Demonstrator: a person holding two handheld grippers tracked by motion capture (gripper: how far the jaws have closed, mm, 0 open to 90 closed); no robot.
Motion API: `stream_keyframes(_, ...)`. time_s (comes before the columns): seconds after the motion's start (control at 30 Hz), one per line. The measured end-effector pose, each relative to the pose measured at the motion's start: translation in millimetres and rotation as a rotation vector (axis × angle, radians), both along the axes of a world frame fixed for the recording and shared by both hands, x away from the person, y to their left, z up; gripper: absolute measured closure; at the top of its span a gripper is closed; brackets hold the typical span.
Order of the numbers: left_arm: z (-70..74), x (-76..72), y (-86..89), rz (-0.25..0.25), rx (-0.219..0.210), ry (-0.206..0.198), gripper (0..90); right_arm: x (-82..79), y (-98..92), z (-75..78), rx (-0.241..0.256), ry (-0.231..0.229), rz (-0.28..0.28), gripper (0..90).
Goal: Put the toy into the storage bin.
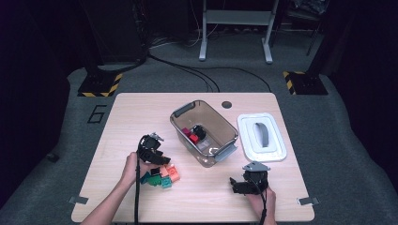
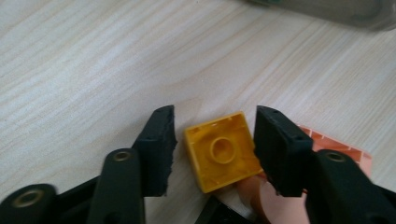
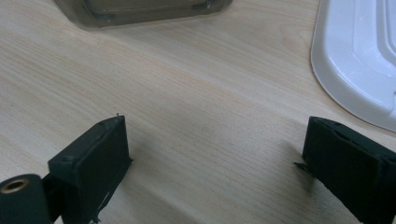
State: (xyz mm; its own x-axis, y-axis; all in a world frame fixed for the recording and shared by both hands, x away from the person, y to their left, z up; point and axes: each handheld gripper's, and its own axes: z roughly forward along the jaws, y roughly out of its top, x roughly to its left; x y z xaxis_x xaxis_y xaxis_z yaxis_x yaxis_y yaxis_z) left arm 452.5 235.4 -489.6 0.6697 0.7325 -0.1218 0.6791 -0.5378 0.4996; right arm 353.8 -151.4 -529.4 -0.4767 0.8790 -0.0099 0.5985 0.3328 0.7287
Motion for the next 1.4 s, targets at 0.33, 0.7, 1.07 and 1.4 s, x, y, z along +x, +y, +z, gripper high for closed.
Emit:
stream_keyframes(0.33, -0.5, 3.1, 10.8, -0.011, 0.002, -0.026, 57.9, 0.0, -0.1, 0.2, 0.001, 0.002, 0.001, 6.5)
stream_keyframes(0.7, 6.1, 3.9, 21.3, 0.01, -0.015, -0.051, 58.9, -0.3, 0.1, 0.2, 0.003, 0.005, -0.004, 6.5)
stream_keyframes(1.07, 26.4, 7.0, 28.4, 0.03, -0.048, -0.091, 59.1, -0.3, 0.1, 0.2, 0.005, 0.007, -0.006, 6.3)
stream_keyframes(1.4, 49.3, 10.4, 29.3, 0.029, -0.058, -0.128, 59.1, -0.3, 0.2, 0.2, 0.005, 0.007, -0.006, 6.3)
